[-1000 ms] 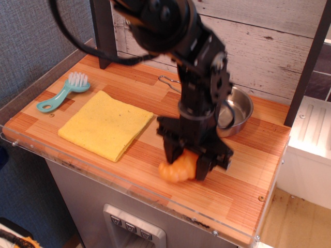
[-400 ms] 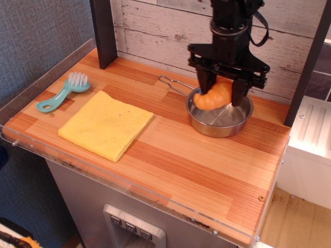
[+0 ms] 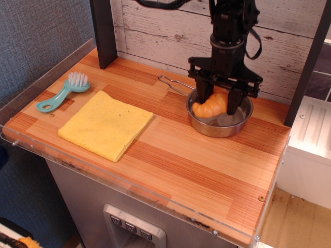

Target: Place the orange vegetable in the silver pot.

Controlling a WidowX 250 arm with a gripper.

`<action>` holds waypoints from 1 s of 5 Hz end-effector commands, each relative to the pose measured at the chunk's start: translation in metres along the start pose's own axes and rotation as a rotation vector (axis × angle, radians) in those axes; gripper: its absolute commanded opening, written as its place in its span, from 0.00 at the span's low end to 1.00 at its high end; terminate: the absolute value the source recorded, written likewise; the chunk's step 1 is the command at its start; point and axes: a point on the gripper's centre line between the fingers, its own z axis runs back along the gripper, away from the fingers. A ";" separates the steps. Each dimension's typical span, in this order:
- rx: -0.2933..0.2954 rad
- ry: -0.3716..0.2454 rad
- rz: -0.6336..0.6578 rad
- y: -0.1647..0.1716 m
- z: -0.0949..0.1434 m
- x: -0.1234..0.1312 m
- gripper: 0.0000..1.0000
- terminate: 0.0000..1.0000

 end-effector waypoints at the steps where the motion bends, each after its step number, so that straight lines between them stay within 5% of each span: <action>1: -0.047 -0.069 0.010 0.004 0.031 0.009 1.00 0.00; 3: -0.026 -0.125 0.046 0.050 0.087 -0.011 1.00 0.00; 5: 0.020 -0.085 0.031 0.077 0.090 -0.038 1.00 0.00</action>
